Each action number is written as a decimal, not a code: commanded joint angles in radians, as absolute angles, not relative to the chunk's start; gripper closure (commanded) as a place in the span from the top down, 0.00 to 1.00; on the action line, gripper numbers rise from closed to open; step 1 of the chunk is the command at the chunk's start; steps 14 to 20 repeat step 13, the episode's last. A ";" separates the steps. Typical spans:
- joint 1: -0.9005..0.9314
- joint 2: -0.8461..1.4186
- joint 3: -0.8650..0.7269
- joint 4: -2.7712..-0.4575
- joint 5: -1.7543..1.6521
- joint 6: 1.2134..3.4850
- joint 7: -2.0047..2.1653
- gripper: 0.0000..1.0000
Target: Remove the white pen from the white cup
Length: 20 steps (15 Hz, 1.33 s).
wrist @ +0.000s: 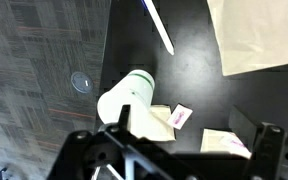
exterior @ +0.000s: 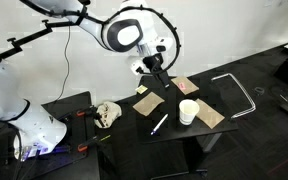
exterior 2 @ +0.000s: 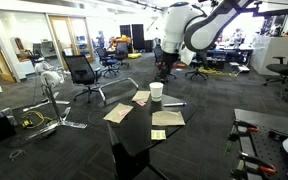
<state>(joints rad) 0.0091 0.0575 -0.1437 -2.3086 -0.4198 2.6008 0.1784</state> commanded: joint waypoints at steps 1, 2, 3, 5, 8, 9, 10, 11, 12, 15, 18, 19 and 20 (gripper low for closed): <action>-0.007 -0.037 -0.105 -2.349 -0.351 2.576 0.182 1.00; -0.008 -0.049 -0.098 -2.352 -0.338 2.579 0.181 1.00; -0.009 -0.058 -0.092 -2.354 -0.327 2.580 0.179 1.00; -0.009 -0.065 -0.079 -2.355 -0.318 2.580 0.184 1.00; -0.016 -0.034 -0.071 -2.332 -0.327 2.598 0.174 1.00; -0.015 -0.034 -0.068 -2.333 -0.327 2.598 0.175 1.00; -0.015 -0.034 -0.067 -2.335 -0.327 2.598 0.175 1.00; -0.015 -0.034 -0.067 -2.336 -0.327 2.598 0.175 1.00; -0.016 -0.034 -0.067 -2.337 -0.327 2.598 0.175 1.00; -0.016 -0.034 -0.067 -2.337 -0.327 2.598 0.175 1.00; -0.016 -0.034 -0.067 -2.337 -0.327 2.598 0.175 1.00; -0.016 -0.034 -0.067 -2.337 -0.327 2.598 0.175 1.00; -0.016 -0.034 -0.067 -2.337 -0.327 2.598 0.175 1.00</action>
